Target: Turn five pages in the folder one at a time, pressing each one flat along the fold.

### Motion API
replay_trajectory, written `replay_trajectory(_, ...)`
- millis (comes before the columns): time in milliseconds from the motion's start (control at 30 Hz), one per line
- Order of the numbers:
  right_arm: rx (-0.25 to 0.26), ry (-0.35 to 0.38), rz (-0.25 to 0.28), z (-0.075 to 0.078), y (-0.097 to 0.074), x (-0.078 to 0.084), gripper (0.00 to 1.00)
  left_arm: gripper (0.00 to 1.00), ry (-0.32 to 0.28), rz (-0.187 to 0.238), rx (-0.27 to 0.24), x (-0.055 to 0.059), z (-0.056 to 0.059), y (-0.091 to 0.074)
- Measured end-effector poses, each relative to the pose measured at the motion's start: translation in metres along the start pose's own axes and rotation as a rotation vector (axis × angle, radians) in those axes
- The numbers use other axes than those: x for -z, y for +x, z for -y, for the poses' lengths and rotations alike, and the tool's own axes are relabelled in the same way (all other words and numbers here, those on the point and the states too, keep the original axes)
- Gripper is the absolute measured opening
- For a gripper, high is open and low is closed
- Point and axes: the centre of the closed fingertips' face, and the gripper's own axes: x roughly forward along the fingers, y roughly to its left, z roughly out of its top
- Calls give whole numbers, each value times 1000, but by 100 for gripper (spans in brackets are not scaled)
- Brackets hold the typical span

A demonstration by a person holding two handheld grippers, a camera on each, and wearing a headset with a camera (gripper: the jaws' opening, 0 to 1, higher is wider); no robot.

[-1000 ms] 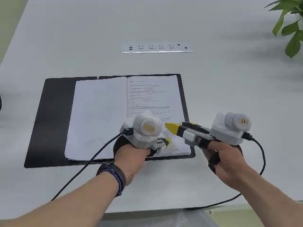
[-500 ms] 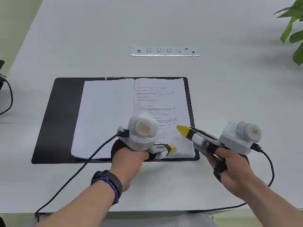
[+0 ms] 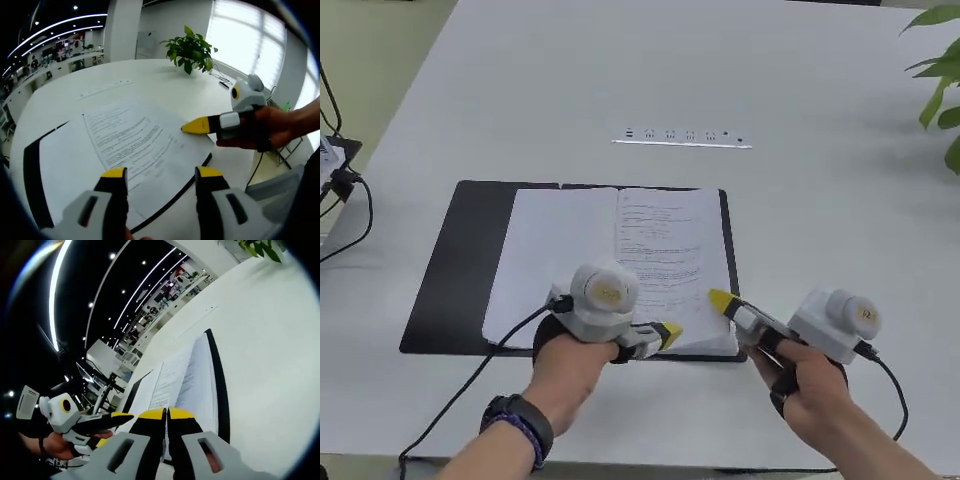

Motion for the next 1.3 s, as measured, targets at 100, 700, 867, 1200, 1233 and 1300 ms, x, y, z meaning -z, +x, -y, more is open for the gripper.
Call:
replay_trajectory(100, -5, 10, 11, -3, 3, -4, 0, 55, 17, 7, -3, 0, -2, -11)
replay_trajectory(700, -48, -17, 9, -32, 16, -3, 0, 57, 3, 34, -59, 10, -27, -50)
replay_trajectory(867, -61, -22, 7, -42, 21, -2, 0, 57, -9, 53, -77, 8, -34, -62)
replay_trajectory(1200, -89, -32, -6, -64, 38, 7, 0, 58, -22, 62, -90, 17, -40, -77)
replay_trajectory(1233, -95, -34, -10, -69, 40, 9, 0, 58, -21, 60, -91, 19, -41, -78)
replay_trajectory(1300, -105, -39, -11, -74, 44, 11, 0, 58, -12, 50, -90, 23, -41, -79)
